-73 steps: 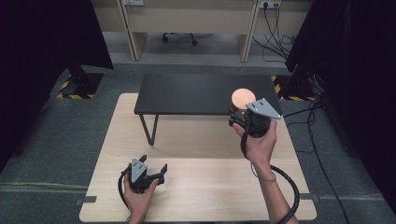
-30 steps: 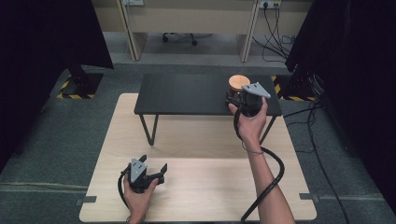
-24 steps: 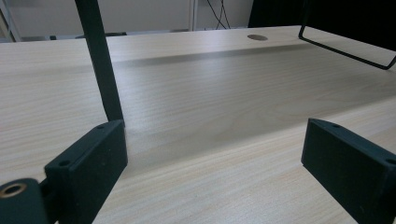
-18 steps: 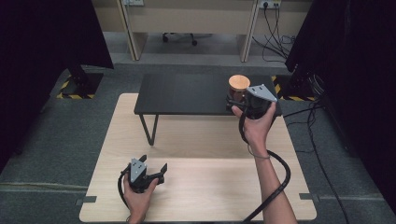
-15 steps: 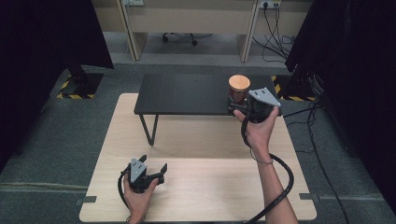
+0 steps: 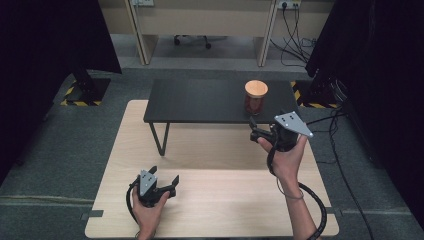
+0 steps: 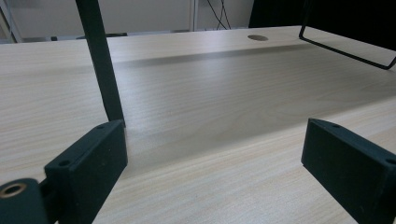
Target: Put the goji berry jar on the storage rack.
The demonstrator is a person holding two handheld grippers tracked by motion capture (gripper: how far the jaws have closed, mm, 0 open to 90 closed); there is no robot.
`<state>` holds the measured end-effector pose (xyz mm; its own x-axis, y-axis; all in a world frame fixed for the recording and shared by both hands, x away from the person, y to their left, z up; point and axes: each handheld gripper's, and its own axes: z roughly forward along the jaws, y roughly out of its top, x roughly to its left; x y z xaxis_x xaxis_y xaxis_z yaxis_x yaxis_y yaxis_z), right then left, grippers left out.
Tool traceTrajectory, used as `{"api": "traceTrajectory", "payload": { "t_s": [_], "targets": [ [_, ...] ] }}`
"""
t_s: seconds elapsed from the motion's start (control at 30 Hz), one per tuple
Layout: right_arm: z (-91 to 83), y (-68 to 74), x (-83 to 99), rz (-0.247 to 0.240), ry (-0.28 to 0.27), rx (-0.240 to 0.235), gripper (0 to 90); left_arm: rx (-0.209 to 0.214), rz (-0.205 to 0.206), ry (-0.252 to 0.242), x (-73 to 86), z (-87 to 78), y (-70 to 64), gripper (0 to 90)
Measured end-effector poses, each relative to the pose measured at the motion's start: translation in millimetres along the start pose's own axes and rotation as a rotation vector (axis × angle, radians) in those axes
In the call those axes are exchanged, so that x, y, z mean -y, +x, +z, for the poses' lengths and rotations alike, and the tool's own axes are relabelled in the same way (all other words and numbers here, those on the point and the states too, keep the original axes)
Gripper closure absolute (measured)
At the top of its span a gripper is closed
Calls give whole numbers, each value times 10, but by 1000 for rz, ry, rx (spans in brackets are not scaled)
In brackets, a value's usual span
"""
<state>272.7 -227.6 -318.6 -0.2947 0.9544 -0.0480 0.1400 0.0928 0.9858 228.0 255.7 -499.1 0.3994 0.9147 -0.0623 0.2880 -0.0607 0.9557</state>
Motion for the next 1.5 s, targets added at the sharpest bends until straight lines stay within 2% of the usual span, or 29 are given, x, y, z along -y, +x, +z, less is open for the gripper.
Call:
{"api": "traceTrajectory", "payload": {
  "t_s": [0.77, 1.2, 1.5],
  "targets": [
    [-477, 24, 348, -48, -20, -19, 16, -5, 1, -5, 9, -6, -4, 61],
    [-692, -12, 640, -33, 5, -17, 14, -7, 3, -4, 9, -11, -9, 61],
    [-704, -115, 813, -14, 39, -3, 14, -10, 10, -5, 10, -12, -20, 61]
  ]
}}
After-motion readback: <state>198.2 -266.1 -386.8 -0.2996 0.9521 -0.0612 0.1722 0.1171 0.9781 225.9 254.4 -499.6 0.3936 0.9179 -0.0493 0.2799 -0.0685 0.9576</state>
